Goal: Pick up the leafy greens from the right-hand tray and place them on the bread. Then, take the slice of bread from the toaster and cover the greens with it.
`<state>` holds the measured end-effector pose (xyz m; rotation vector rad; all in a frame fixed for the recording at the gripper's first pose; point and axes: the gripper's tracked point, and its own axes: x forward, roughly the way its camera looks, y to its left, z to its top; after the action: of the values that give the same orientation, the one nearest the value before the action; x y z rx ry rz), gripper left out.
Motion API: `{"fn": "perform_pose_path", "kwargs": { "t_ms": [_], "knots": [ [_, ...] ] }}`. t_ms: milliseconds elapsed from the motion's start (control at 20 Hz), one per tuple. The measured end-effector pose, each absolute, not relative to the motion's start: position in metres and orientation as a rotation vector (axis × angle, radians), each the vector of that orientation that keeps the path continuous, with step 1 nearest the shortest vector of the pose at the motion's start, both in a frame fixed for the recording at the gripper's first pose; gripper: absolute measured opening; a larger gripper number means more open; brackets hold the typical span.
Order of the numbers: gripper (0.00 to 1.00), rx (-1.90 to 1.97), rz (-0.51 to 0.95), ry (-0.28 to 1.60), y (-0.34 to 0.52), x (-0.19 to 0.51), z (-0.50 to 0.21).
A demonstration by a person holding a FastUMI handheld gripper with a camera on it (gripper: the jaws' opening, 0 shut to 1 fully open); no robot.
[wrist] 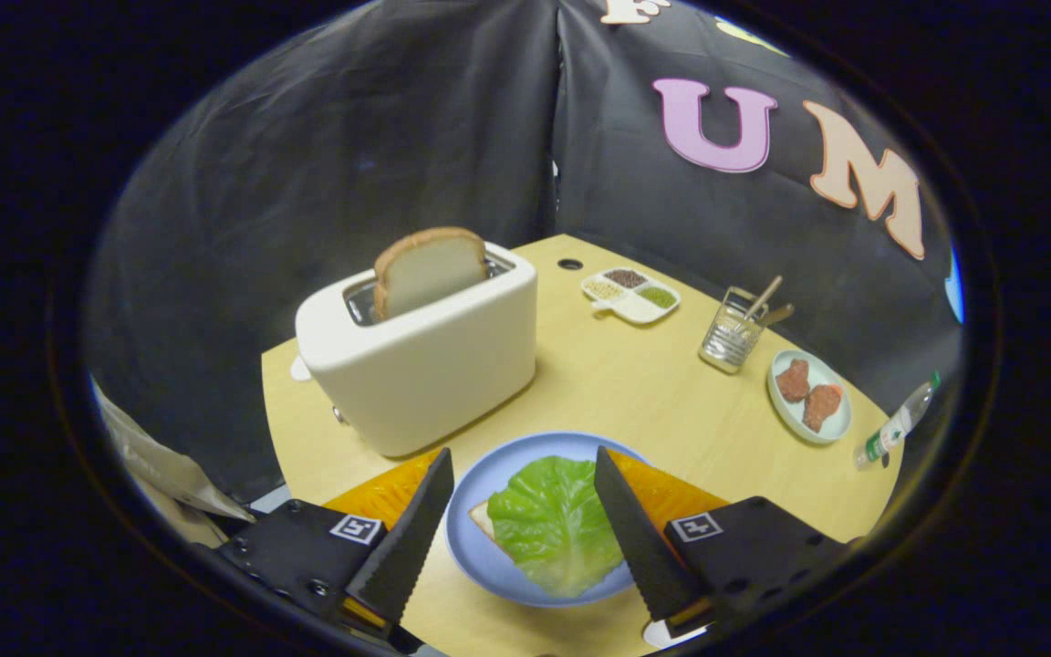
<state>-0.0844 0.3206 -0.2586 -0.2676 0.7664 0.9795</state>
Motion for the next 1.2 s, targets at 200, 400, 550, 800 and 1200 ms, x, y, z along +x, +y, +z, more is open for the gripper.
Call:
{"fn": "perform_pose_path", "kwargs": {
  "t_ms": [200,400,550,800,1200],
  "knots": [
    [0.98,-0.272,0.944,0.711,0.333,-0.068,-0.226],
    [0.99,-0.254,0.934,0.708,0.352,-0.062,-0.203],
    [0.99,-0.227,0.94,0.713,0.372,-0.058,-0.193],
    [0.99,-0.186,0.955,0.713,0.409,-0.054,-0.175],
    [0.98,-0.136,0.95,0.78,0.455,-0.051,-0.183]
  ]
}}
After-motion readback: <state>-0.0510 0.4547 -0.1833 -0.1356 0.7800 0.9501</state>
